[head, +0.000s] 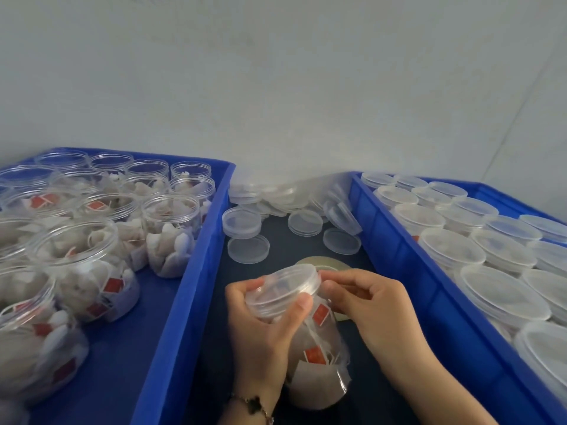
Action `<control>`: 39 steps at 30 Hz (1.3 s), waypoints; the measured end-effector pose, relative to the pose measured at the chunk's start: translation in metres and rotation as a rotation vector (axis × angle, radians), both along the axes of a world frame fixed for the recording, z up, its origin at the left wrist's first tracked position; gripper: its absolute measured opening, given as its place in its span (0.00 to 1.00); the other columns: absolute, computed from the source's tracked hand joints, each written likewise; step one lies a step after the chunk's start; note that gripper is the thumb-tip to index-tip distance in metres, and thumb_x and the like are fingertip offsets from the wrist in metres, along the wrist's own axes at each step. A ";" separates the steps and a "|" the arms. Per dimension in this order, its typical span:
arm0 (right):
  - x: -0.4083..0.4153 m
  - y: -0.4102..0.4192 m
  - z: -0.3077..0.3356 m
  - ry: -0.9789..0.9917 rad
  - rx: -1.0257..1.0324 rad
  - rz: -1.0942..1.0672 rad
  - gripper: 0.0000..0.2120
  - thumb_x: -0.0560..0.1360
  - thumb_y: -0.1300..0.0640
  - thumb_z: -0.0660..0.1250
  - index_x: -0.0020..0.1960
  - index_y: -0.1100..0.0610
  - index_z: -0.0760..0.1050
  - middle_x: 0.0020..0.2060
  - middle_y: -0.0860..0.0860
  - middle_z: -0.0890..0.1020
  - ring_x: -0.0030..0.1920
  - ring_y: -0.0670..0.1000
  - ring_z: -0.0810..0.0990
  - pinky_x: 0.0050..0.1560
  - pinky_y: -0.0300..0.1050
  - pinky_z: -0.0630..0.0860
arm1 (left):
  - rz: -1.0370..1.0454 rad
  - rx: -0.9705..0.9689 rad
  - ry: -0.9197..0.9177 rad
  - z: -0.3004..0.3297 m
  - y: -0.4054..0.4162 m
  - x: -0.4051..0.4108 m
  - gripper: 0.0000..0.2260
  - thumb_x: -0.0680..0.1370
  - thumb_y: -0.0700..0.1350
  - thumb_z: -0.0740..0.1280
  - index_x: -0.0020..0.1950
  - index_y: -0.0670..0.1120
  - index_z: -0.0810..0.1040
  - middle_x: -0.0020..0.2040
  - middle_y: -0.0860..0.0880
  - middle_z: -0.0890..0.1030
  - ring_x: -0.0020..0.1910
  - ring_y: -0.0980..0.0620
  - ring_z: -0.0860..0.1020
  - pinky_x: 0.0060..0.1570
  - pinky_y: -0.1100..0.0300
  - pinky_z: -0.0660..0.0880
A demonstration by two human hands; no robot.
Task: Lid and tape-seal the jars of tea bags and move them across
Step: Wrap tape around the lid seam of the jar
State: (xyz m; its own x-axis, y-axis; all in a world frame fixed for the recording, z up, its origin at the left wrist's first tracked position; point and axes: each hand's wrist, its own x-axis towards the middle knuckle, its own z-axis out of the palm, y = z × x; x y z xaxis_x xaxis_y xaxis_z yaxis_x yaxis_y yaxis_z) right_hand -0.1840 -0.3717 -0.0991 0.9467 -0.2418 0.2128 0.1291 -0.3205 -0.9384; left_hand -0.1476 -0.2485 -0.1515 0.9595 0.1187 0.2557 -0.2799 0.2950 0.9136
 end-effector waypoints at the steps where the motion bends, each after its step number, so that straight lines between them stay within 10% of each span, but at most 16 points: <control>1: 0.000 0.000 -0.001 0.000 -0.017 -0.024 0.08 0.71 0.58 0.70 0.46 0.46 0.82 0.41 0.41 0.85 0.45 0.43 0.83 0.48 0.41 0.80 | 0.003 0.008 -0.006 0.000 0.000 0.000 0.26 0.57 0.49 0.76 0.50 0.47 0.71 0.45 0.49 0.78 0.39 0.60 0.81 0.33 0.70 0.75; 12: -0.002 -0.003 -0.001 -0.041 -0.072 -0.092 0.06 0.71 0.59 0.70 0.42 0.48 0.81 0.38 0.41 0.84 0.41 0.42 0.82 0.40 0.31 0.78 | -0.009 0.069 -0.048 0.001 0.001 -0.002 0.30 0.55 0.61 0.75 0.50 0.51 0.70 0.47 0.64 0.79 0.44 0.61 0.81 0.34 0.71 0.75; 26: -0.032 0.006 0.030 -0.049 -0.145 -0.029 0.06 0.69 0.50 0.63 0.40 0.50 0.76 0.35 0.42 0.82 0.37 0.42 0.82 0.39 0.32 0.77 | 0.097 0.114 -0.080 -0.001 0.005 0.007 0.32 0.51 0.65 0.73 0.49 0.55 0.68 0.47 0.54 0.78 0.43 0.63 0.80 0.34 0.72 0.74; 39: -0.026 -0.017 0.045 0.068 0.084 -0.016 0.29 0.50 0.53 0.74 0.49 0.59 0.72 0.32 0.56 0.84 0.30 0.52 0.82 0.31 0.36 0.78 | 0.054 0.226 -0.143 -0.002 0.003 0.002 0.31 0.53 0.64 0.74 0.50 0.56 0.69 0.45 0.60 0.78 0.45 0.66 0.79 0.37 0.74 0.74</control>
